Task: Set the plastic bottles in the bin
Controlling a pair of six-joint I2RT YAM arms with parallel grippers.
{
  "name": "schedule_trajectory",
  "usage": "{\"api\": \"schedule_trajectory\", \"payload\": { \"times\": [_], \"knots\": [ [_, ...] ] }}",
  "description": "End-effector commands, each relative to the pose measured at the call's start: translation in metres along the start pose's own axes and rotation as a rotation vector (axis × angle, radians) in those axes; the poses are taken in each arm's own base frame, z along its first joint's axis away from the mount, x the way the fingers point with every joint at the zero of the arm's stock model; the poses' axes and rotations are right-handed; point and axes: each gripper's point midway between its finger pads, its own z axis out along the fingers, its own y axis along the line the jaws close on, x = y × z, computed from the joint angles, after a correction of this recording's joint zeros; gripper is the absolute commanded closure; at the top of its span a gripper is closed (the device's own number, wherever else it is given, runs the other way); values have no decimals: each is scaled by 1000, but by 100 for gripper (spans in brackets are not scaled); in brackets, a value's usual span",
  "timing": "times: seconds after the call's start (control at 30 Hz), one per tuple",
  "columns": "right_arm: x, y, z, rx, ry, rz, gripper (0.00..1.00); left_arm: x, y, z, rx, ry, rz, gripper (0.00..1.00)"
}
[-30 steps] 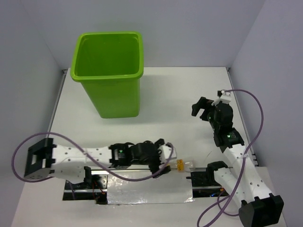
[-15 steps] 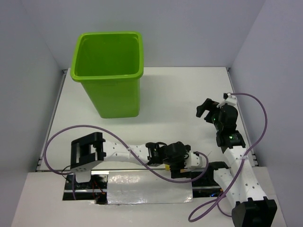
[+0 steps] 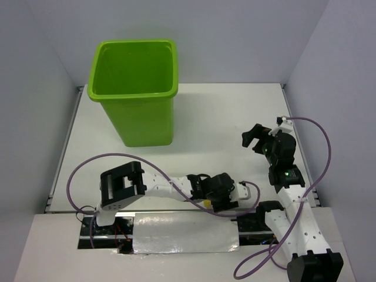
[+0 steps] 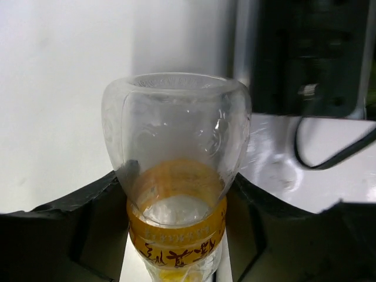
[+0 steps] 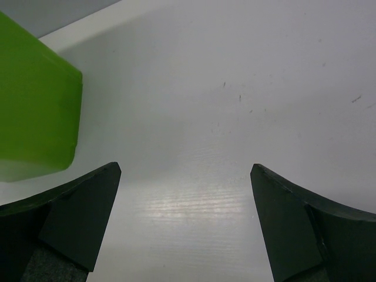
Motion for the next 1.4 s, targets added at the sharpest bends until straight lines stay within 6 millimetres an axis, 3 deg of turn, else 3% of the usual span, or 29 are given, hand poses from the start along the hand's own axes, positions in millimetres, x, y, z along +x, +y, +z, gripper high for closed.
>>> {"api": "schedule_trajectory", "payload": {
  "times": [0.0, 0.03, 0.07, 0.13, 0.17, 0.23, 0.27, 0.33, 0.37, 0.43, 0.47, 0.73, 0.83, 0.93, 1.17, 1.37],
  "knots": [
    [-12, 5, -1, -24, -50, 4, 0, -34, 41, -36, -140, -122, -102, 50],
    [-11, 6, -1, -31, -49, 4, 0, -37, 53, -46, -188, -134, -118, 51],
    [-11, 7, -1, -38, -47, 4, 0, -50, 68, -69, -246, -183, -139, 56],
    [-10, 17, 0, -94, -36, 6, 0, -58, 101, -101, -401, -219, -174, 56],
    [-8, 21, 0, -115, -27, 7, 0, -71, 119, -132, -460, -277, -199, 56],
    [-5, 26, 1, -147, -8, 10, 0, -82, 139, -165, -532, -344, -236, 57],
    [-4, 27, 2, -149, -2, 10, 0, -91, 159, -199, -593, -411, -268, 55],
    [-3, 27, 3, -147, 3, 15, 0, -98, 179, -234, -661, -479, -304, 55],
    [-1, 26, 4, -148, 10, 16, 0, -103, 197, -267, -709, -543, -345, 54],
    [0, 27, 5, -154, 14, 15, 0, -110, 205, -293, -694, -604, -370, 54],
    [-1, 29, 5, -162, 14, 14, 0, -114, 214, -318, -720, -652, -381, 54],
    [0, 31, 6, -173, 21, 20, 0, -142, 222, -440, -835, -951, -483, 54],
    [0, 31, 6, -170, 24, 24, 0, -147, 224, -475, -838, -1027, -515, 52],
    [0, 31, 5, -169, 23, 22, 0, -143, 231, -493, -875, -1054, -571, 52],
    [1, 29, 5, -154, 34, 21, 0, -121, 268, -512, -977, -1074, -764, 50],
    [1, 27, 7, -146, 33, 16, 0, -94, 305, -542, -1053, -1149, -949, 48]
  ]
}}
